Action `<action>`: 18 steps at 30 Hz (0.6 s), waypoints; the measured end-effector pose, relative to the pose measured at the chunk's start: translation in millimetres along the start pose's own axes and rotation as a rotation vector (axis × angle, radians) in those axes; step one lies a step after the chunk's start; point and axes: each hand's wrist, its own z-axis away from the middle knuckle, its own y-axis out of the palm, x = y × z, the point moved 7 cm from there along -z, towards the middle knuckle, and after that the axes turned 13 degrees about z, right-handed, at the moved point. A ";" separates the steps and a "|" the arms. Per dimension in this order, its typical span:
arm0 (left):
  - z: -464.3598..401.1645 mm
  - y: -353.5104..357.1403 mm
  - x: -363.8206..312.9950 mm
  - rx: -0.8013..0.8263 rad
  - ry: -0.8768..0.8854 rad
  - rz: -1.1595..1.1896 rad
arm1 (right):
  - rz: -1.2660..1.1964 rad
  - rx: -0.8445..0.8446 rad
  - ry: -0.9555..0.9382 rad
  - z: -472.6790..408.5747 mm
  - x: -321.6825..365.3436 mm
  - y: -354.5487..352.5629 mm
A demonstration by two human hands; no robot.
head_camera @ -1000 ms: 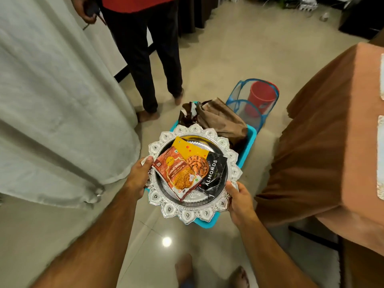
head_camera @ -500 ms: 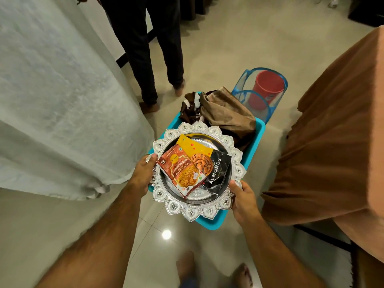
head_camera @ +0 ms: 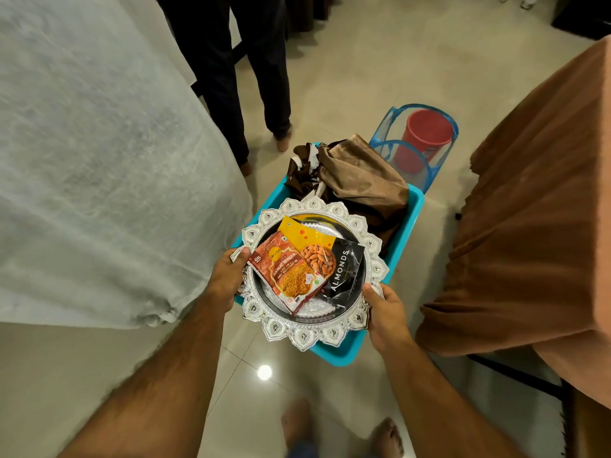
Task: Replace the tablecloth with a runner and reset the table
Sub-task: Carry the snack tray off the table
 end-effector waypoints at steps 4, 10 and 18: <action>2.7 -1.1 -7.4 -0.076 0.015 -0.079 | 0.041 -0.043 0.046 -1.9 -0.5 -2.7; 29.9 0.5 -57.8 -0.228 0.365 -0.485 | 0.395 -0.250 -0.129 18.9 39.0 -22.9; 125.1 133.6 -109.5 0.135 0.561 -0.598 | 0.598 -0.318 -0.347 71.6 153.0 -62.4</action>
